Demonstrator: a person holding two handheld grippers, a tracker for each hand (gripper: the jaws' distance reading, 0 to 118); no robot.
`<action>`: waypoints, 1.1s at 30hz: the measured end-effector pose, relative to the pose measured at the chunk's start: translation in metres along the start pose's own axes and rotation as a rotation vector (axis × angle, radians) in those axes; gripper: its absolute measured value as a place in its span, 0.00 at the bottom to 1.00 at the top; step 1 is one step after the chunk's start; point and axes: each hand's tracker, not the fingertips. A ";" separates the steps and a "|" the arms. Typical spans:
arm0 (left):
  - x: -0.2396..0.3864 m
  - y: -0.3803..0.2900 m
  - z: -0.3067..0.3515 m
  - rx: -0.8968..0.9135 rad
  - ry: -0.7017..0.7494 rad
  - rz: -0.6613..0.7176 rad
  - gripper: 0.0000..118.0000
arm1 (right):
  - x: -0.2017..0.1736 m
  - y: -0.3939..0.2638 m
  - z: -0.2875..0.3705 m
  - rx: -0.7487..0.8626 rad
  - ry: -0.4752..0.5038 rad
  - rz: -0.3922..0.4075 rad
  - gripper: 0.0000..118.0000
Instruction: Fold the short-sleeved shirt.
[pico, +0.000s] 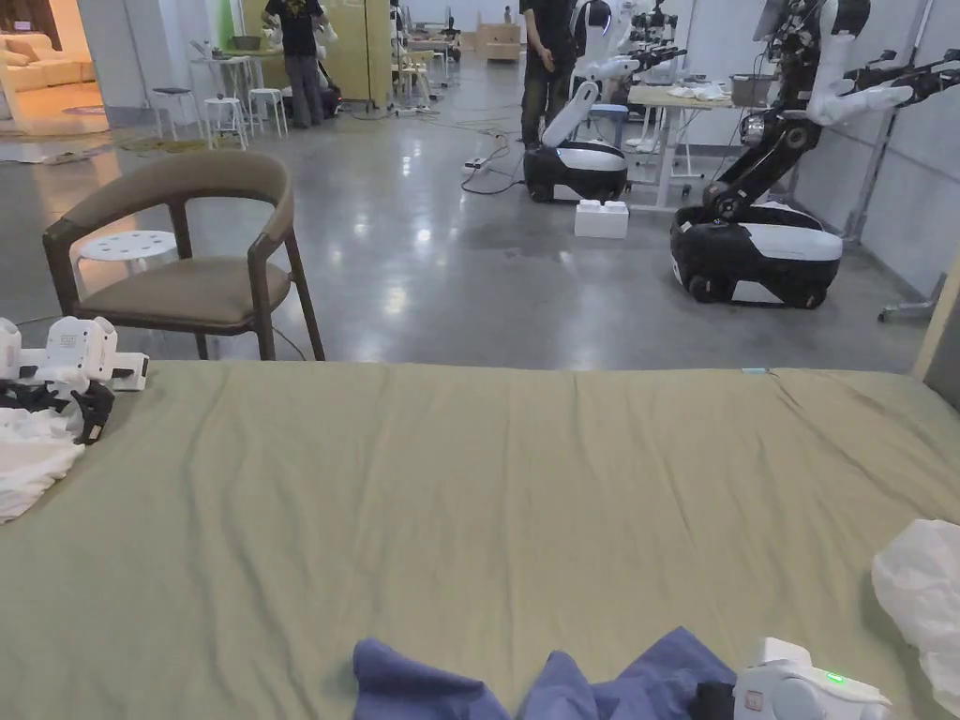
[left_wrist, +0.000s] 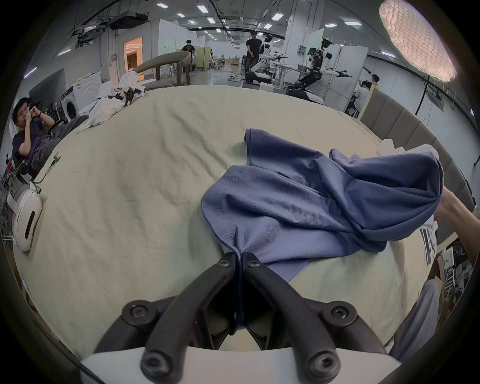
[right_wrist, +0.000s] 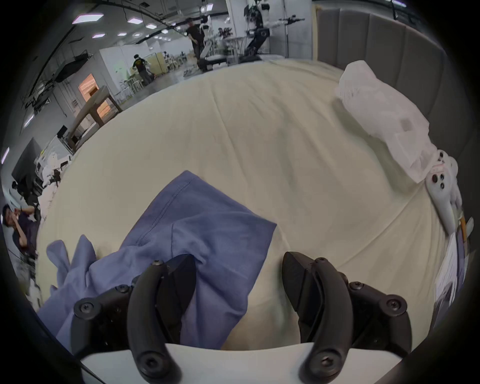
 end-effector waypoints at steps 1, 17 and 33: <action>0.000 -0.001 0.000 -0.003 0.001 -0.002 0.01 | -0.004 0.000 0.001 -0.004 -0.014 0.037 0.57; -0.015 0.040 0.046 0.173 -0.001 0.003 0.01 | 0.018 -0.005 0.133 0.313 -0.006 0.130 0.01; -0.073 0.170 0.155 0.509 0.033 0.017 0.00 | 0.022 0.018 0.307 0.645 0.021 0.195 0.01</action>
